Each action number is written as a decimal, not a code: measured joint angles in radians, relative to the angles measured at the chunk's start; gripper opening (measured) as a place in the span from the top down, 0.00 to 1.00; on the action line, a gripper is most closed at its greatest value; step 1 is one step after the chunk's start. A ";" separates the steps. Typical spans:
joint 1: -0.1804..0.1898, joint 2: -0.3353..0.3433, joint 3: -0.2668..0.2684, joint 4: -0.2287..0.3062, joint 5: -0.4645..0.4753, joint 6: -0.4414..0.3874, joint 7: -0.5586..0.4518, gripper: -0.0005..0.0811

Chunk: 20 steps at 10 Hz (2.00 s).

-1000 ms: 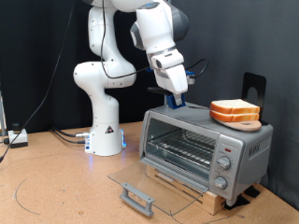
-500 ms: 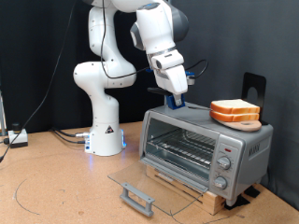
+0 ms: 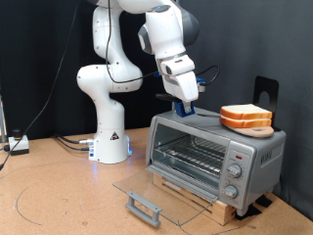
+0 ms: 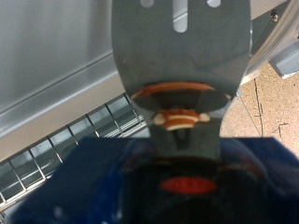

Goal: Make a piece of toast with the oven

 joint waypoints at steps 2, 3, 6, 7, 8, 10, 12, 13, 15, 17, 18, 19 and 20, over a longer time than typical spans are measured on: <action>0.001 0.000 0.002 0.002 0.002 0.000 0.000 0.51; 0.003 0.000 0.002 0.003 0.005 0.000 0.000 0.51; 0.013 -0.001 0.002 0.008 0.024 -0.016 0.000 0.51; 0.019 -0.003 0.002 0.011 0.032 -0.020 0.000 0.51; 0.024 -0.005 0.002 0.013 0.038 -0.021 0.000 0.51; 0.031 -0.007 0.001 0.016 0.042 -0.022 0.000 0.51; 0.035 -0.007 0.004 0.018 0.042 -0.022 0.000 0.51; 0.036 -0.004 0.015 0.018 0.042 -0.017 0.012 0.51; 0.037 0.009 0.055 0.022 0.043 -0.004 0.058 0.51; 0.044 0.028 0.091 0.027 0.067 0.036 0.085 0.51; 0.045 0.040 0.105 0.034 0.079 0.053 0.097 0.51; 0.046 0.052 0.116 0.040 0.085 0.067 0.106 0.51; 0.046 0.066 0.123 0.048 0.087 0.071 0.114 0.51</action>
